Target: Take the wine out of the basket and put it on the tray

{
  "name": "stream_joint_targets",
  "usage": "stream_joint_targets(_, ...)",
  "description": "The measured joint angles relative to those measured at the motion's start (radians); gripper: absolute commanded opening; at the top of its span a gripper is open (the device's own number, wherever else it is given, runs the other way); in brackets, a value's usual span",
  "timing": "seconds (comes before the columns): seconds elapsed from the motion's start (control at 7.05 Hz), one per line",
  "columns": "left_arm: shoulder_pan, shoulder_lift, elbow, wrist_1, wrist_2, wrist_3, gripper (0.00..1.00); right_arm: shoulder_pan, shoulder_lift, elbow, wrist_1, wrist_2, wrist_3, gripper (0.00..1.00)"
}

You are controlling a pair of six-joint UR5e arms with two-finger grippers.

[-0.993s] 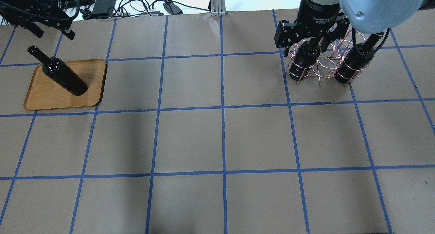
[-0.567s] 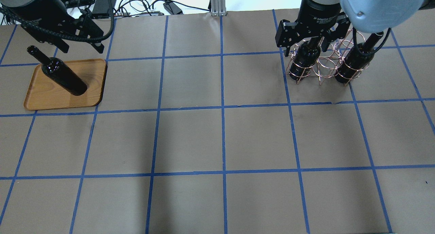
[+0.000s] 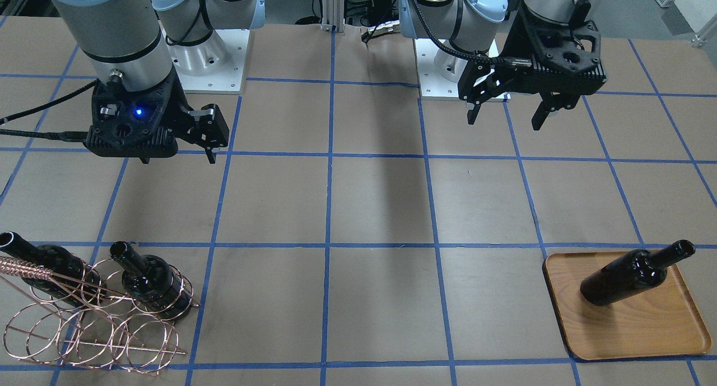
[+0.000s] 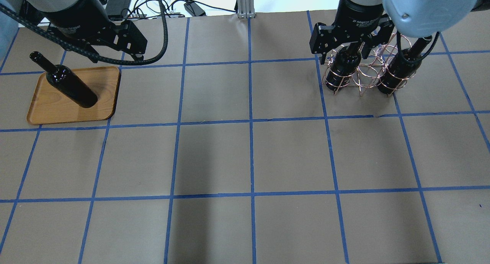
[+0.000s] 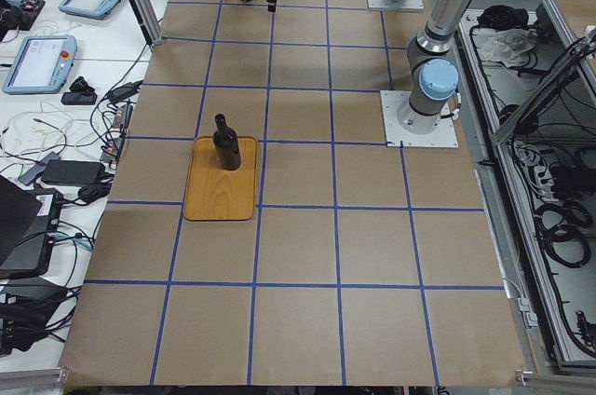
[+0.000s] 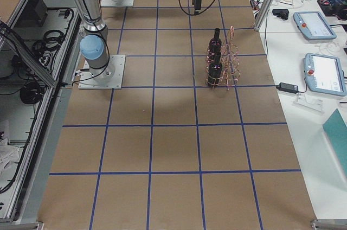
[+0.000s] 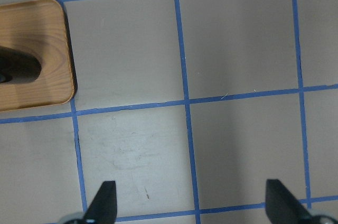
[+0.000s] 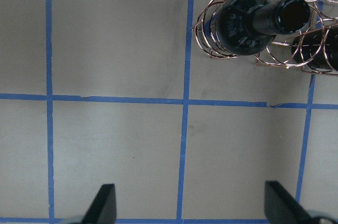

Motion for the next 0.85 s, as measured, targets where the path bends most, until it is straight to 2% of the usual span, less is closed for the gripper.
stream_joint_targets(0.85, -0.005, 0.011, -0.003, 0.0, 0.0, -0.013, 1.0, -0.003, 0.0, 0.0, -0.001, 0.0, 0.0, 1.0)
